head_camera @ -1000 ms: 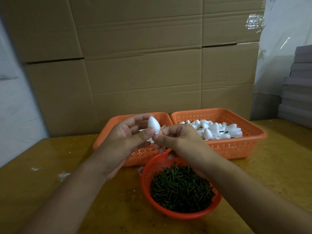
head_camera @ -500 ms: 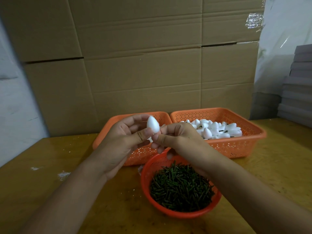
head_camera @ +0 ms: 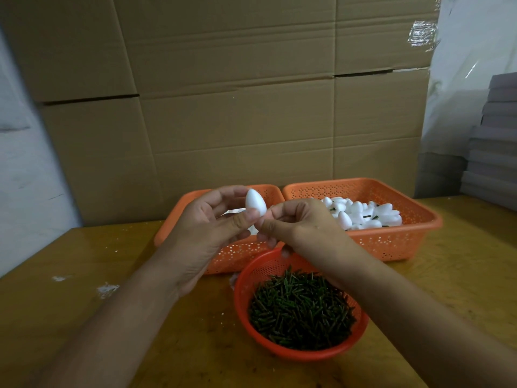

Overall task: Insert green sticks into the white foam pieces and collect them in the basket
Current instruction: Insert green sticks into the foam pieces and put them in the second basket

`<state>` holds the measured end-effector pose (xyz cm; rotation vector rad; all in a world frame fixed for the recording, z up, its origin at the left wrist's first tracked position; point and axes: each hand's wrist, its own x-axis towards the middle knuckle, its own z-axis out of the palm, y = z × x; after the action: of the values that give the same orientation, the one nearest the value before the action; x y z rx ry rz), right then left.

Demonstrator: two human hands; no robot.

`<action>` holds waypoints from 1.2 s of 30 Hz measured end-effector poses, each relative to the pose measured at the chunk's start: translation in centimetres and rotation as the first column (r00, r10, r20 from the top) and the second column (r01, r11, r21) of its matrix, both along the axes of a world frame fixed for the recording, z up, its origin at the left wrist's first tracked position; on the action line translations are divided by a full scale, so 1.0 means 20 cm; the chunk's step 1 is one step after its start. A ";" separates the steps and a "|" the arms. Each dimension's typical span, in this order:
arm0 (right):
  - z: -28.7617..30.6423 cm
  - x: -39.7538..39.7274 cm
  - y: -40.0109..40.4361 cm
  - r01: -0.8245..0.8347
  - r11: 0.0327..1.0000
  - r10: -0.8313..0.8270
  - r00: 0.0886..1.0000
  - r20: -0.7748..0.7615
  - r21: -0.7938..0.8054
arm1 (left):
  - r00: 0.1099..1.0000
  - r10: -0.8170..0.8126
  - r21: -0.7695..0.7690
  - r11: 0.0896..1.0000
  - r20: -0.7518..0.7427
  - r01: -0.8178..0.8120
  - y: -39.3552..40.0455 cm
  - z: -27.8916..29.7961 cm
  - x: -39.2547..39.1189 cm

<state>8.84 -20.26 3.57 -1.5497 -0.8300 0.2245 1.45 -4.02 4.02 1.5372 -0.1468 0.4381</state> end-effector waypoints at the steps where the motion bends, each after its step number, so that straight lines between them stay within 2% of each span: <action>1: 0.00 0.00 0.00 0.004 1.000 -0.004 1.000 0.005 0.001 | 1.000 0.011 0.009 1.000 0.004 -0.011 -0.01 0.00 0.00; 13: -0.02 0.00 0.02 -0.024 1.000 0.024 1.000 0.008 0.001 | 0.999 0.030 0.093 0.995 0.033 -0.033 0.01 -0.02 0.01; 18: -0.02 0.02 0.01 -0.015 0.999 0.016 1.000 -0.004 0.028 | 0.997 0.038 0.072 0.997 0.060 -0.042 0.01 -0.03 0.02; 24: -0.02 0.03 0.00 -0.011 1.000 0.011 1.000 0.004 -0.003 | 0.998 0.055 0.027 0.998 0.022 -0.055 0.01 -0.04 0.03; 26: -0.01 0.05 -0.01 0.053 0.999 -0.052 0.997 -0.055 0.005 | 0.993 0.116 0.011 0.993 -0.014 -0.116 0.00 -0.04 0.03; 29: -0.01 0.14 -0.06 0.280 0.959 -0.284 0.949 -0.140 -0.046 | 0.971 0.229 -0.050 0.971 -0.064 -0.232 0.01 -0.04 0.04; 32: -0.03 0.27 -0.14 0.549 0.818 -0.545 0.835 0.072 -0.171 | 0.949 0.299 -0.056 0.951 -0.096 -0.305 0.03 -0.04 0.04; 34: -0.04 0.32 -0.18 0.641 0.734 -0.602 0.767 0.224 -0.224 | 0.936 0.333 -0.033 0.940 -0.111 -0.339 0.05 -0.04 0.04; 36: -0.06 0.34 -0.21 0.694 0.672 -0.624 0.719 0.308 -0.260 | 0.926 0.357 -0.007 0.933 -0.123 -0.361 0.06 -0.05 0.04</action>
<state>15.71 -24.46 2.46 -2.1526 -0.3156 -0.3449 2.33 -2.78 3.12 1.5595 0.2397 0.6327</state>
